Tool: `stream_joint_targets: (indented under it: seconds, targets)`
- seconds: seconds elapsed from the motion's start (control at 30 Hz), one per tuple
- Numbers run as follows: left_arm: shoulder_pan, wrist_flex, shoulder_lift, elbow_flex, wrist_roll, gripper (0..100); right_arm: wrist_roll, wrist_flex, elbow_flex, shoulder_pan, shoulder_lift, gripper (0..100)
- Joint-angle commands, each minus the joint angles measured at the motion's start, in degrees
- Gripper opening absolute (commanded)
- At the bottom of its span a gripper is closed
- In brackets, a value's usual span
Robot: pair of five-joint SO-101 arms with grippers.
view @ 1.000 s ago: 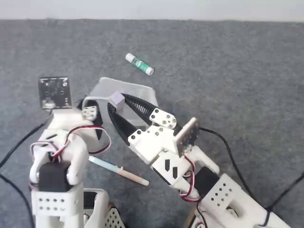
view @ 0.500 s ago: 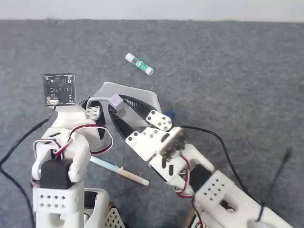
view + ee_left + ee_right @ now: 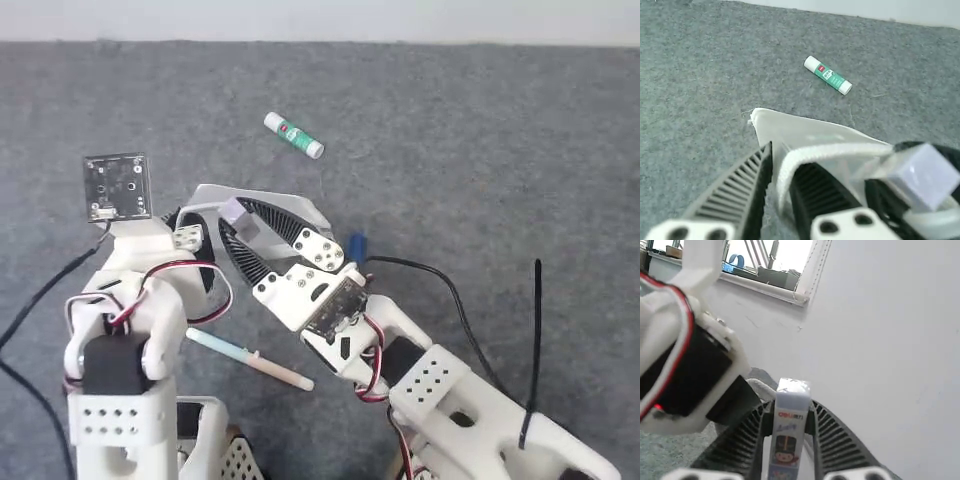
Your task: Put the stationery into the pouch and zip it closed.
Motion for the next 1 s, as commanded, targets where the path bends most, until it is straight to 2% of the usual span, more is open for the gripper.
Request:
stream_joint_targets:
  seconds: [0.0,0.07,0.13,0.5,0.63,0.8,0.97]
  targets:
    - [-0.6,0.0,-0.1,-3.3,0.8,1,1.1,2.1,0.5,0.2,-2.1,10.6]
    - [-0.6,0.0,-0.1,-3.2,0.8,1,0.9,5.7,0.5,-0.8,-3.7,18.3]
    - [-0.6,0.0,-0.1,-3.2,0.8,1,0.9,8.9,0.4,-1.5,-5.5,21.0]
    - [-0.6,0.0,-0.1,-3.1,0.9,1,0.4,20.3,0.2,-2.3,-16.6,21.0]
    - [-1.1,-0.1,-0.2,-3.1,1.0,1,-5.3,27.1,-3.2,-1.7,-19.2,21.0]
    - [-9.0,-1.1,-0.3,-3.3,2.6,1,-12.4,39.8,-11.1,2.9,-19.5,21.1]
    - [-13.3,-1.3,-0.4,-3.3,3.3,1,-14.7,43.4,-13.8,6.3,-19.4,21.0]
